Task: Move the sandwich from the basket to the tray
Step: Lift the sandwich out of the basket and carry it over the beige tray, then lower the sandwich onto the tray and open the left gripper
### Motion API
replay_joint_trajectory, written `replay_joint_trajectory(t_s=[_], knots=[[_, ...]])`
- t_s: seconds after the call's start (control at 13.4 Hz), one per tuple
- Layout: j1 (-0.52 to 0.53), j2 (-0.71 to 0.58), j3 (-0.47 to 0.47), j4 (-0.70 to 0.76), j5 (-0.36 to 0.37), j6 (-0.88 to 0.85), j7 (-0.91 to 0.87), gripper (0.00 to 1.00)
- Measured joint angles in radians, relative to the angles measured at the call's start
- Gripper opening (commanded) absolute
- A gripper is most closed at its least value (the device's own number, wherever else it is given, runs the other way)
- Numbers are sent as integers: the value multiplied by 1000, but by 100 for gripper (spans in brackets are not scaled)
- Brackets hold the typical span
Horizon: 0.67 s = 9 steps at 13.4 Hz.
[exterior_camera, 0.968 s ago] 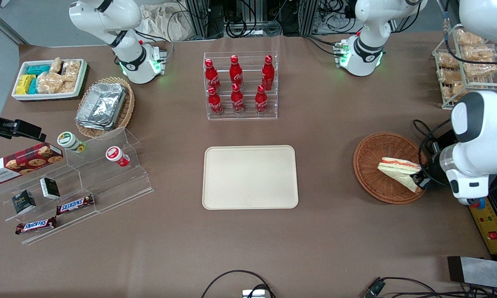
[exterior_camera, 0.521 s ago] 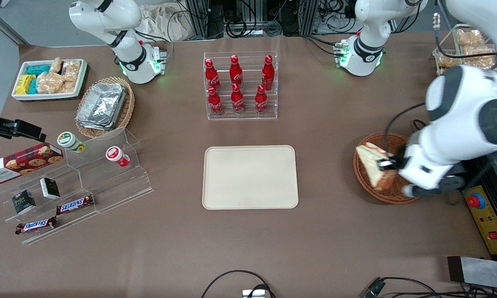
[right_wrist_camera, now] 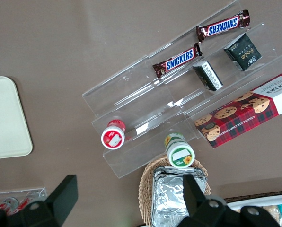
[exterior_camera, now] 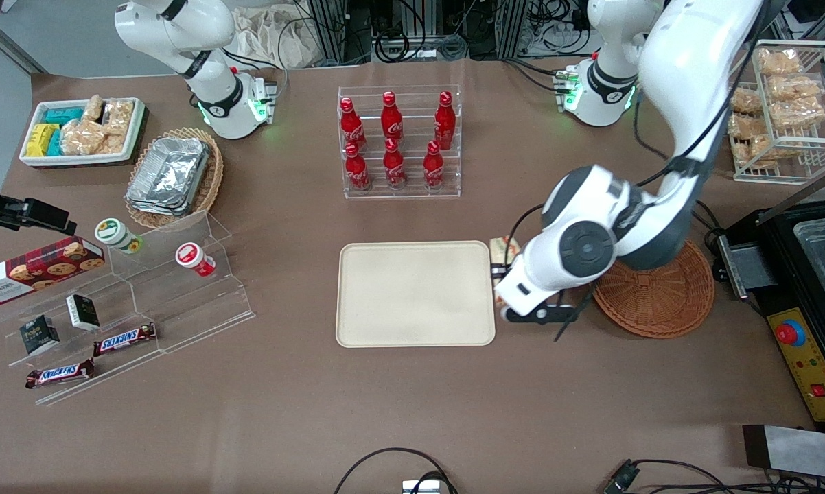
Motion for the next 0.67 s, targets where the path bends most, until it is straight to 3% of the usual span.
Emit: replay_joint_trajectory(t_s=[0.3, 0.37, 0.45, 0.52, 0.67], knots=[[-71, 159, 0, 22, 184, 131, -165, 0], [-78, 185, 0, 41, 199, 141, -180, 11], [-81, 198, -1, 60, 200, 140, -183, 41], [-82, 202, -1, 72, 200, 139, -187, 95], [-82, 205, 0, 79, 201, 139, -218, 100]])
